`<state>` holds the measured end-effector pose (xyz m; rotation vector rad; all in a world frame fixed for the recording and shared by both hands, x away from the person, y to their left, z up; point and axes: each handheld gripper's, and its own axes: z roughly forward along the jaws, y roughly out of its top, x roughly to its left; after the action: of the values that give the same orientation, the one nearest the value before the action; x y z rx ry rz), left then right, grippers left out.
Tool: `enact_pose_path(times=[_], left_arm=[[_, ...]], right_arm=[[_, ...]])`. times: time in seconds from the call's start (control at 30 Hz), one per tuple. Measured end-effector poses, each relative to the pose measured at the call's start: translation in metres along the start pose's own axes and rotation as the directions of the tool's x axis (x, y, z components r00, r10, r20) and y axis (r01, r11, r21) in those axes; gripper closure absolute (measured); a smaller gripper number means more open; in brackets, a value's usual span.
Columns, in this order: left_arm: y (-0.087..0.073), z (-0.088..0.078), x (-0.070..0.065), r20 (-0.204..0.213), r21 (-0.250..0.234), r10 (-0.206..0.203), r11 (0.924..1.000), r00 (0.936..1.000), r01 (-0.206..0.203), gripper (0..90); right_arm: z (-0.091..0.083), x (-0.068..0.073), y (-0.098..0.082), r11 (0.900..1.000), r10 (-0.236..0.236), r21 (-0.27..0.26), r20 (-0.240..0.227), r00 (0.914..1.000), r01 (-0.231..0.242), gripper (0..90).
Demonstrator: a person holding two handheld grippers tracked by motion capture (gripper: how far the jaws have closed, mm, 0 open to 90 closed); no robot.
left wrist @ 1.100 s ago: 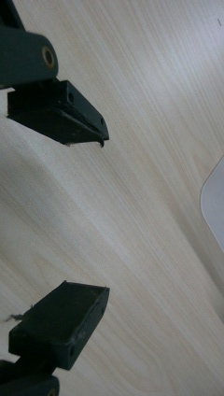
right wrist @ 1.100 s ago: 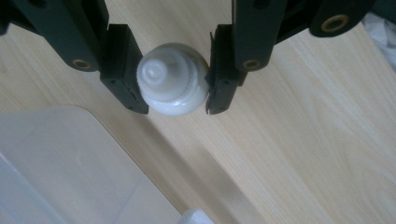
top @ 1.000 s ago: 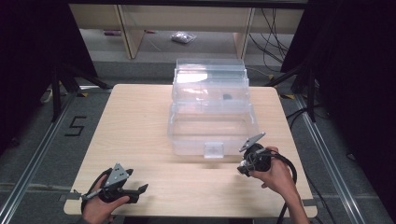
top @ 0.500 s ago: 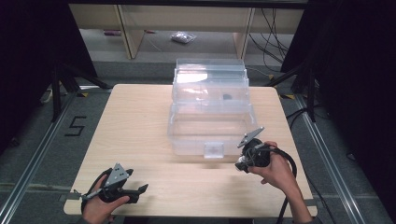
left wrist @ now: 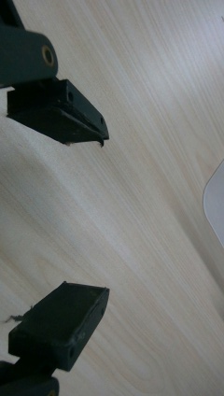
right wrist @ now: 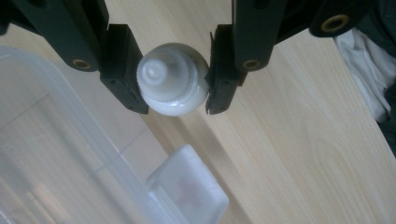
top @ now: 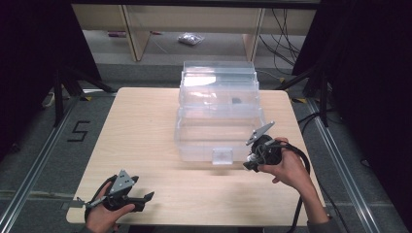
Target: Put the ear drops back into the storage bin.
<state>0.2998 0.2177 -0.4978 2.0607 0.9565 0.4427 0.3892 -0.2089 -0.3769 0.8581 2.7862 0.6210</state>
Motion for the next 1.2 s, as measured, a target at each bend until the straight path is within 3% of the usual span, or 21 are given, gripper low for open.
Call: enact_pose_path(times=[0.53, 0.57, 0.93, 1.1, 1.2], left_arm=[[0.000, 0.000, 0.000, 0.000, 0.003, -0.002, 1.0000, 1.0000, 0.002, 19.9], [0.000, 0.000, 0.000, 0.000, 0.002, -0.001, 1.0000, 1.0000, 0.001, 19.9], [0.000, 0.000, 0.000, 0.000, 0.005, -0.001, 1.0000, 1.0000, 0.001, 19.9], [0.000, 0.000, 0.000, 0.001, 0.001, -0.001, 1.0000, 1.0000, 0.001, 19.9], [0.000, 0.000, 0.000, 0.001, 0.002, -0.001, 1.0000, 1.0000, 0.001, 19.9]], right_arm=[[-0.013, -0.007, 0.021, 0.999, -0.029, -0.015, -0.013, 0.9995, 0.029, 60.2], [-0.014, -0.008, 0.021, 1.000, -0.013, -0.012, -0.012, 0.9998, 0.013, 60.2], [-0.024, -0.019, 0.031, 1.000, -0.013, -0.010, 0.001, 0.9999, 0.013, 60.3], [-0.028, -0.027, 0.035, 1.000, 0.024, -0.008, 0.012, 0.9996, -0.024, 60.2], [-0.028, -0.032, 0.037, 1.000, 0.008, -0.013, 0.020, 0.9998, -0.008, 60.2]])
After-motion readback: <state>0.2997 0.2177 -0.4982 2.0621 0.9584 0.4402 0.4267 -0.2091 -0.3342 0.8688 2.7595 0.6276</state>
